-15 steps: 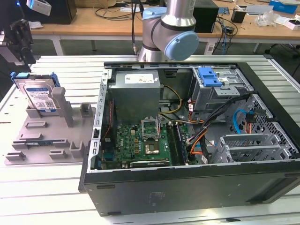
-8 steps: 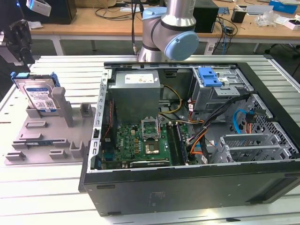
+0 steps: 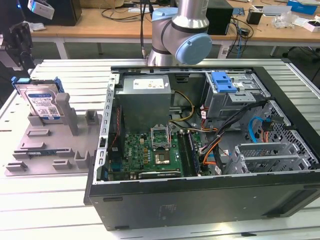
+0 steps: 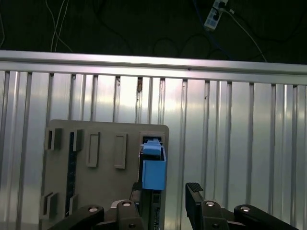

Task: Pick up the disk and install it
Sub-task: 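Pick up the disk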

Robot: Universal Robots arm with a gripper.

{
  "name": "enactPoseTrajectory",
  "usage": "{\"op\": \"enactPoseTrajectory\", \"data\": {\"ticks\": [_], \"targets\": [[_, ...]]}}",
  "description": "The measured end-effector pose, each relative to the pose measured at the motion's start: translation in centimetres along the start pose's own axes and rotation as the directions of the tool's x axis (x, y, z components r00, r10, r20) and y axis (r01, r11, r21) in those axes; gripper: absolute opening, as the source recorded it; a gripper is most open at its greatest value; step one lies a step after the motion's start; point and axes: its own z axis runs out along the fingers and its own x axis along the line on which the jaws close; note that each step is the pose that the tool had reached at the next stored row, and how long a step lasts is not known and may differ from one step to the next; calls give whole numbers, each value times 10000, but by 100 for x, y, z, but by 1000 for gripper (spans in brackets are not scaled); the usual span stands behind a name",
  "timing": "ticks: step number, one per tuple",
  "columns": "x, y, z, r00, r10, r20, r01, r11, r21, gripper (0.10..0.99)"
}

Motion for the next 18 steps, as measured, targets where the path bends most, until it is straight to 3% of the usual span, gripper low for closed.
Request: {"op": "enactPoseTrajectory", "data": {"ticks": [4, 12, 18], "targets": [[0, -1, 17, 10000, 3, -97, -5, 9998, -188, 482], [-1, 1, 17, 9999, 4, -111, -6, 9998, -192, 482], [-1, 1, 36, 9993, 24, -385, -28, 9999, -99, 482]]}}
